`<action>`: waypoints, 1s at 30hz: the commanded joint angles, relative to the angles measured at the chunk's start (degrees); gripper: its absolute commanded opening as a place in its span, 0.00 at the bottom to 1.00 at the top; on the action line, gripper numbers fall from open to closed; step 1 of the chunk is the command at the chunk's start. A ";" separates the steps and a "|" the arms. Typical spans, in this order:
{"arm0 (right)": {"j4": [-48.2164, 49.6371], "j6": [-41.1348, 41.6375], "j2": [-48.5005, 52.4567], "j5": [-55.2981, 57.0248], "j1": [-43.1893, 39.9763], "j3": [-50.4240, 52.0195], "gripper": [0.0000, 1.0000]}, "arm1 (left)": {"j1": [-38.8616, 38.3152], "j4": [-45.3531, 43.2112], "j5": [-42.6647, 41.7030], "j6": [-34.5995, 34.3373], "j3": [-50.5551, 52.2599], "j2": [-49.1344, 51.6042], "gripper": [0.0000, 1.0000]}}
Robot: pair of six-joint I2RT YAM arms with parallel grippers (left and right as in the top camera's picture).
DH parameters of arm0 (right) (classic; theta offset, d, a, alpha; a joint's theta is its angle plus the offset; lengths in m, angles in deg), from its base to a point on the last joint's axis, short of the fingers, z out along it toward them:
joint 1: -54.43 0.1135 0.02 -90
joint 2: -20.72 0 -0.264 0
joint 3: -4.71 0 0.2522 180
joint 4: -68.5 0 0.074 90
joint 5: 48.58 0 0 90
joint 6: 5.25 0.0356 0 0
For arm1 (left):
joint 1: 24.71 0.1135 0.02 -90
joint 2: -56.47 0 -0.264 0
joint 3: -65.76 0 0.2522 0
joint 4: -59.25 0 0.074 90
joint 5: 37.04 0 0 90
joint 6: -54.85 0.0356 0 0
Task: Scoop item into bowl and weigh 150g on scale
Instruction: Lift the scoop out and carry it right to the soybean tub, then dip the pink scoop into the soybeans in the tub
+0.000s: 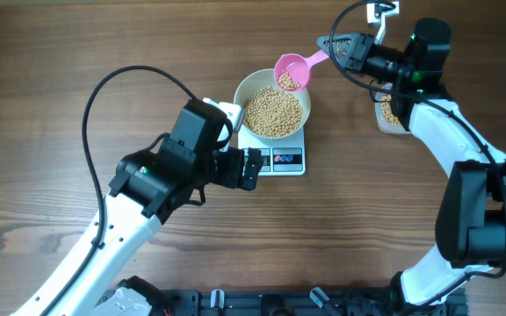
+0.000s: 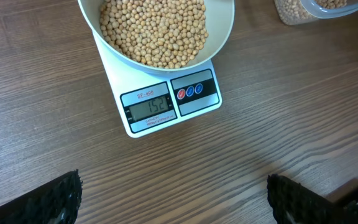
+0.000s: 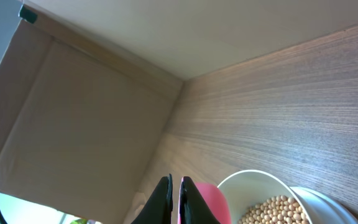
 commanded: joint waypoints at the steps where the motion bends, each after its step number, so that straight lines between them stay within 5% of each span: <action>1: 2.21 0.04 1.05 0.61 -0.59 -0.59 0.04 | -0.26 -0.15 0.55 1.16 0.15 -0.04 1.00; 7: 12.20 2.29 1.05 0.59 -4.48 -0.59 0.04 | -0.26 -0.15 0.55 1.16 0.15 -0.04 1.00; 15: 12.52 -1.31 1.05 -2.69 -14.05 -0.59 0.04 | -0.26 -0.15 0.55 1.16 0.15 -0.04 1.00; 30: -6.78 -18.49 1.05 -9.09 -30.88 -0.59 0.04 | -0.26 -0.15 0.55 1.16 0.15 -0.04 1.00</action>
